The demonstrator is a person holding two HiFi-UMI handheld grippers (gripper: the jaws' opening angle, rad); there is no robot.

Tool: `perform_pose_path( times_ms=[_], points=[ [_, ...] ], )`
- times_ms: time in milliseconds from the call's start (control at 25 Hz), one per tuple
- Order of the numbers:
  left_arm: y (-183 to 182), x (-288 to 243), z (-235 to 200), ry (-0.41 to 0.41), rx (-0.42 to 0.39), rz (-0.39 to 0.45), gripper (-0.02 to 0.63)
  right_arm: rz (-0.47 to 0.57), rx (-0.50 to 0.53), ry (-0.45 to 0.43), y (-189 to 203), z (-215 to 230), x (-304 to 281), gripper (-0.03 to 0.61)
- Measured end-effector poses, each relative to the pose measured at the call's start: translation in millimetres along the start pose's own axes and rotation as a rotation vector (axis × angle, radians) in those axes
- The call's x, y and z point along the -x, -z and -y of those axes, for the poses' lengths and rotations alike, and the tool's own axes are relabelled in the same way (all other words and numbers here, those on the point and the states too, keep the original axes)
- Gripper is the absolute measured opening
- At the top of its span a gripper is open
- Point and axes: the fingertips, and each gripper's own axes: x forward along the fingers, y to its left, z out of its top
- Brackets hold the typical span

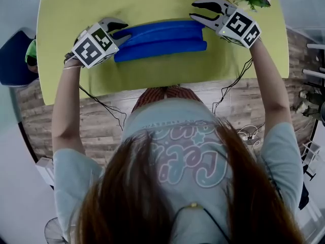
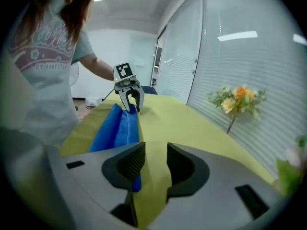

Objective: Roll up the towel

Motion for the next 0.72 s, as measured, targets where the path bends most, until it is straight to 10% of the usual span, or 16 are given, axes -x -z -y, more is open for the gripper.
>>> perform_pose_path(
  times_ms=[720],
  points=[
    [10.6,3.9,15.4,-0.022,-0.012,0.009,0.118,-0.127,-0.059,-0.195,32.4,-47.3,-27.2,0.192]
  ],
)
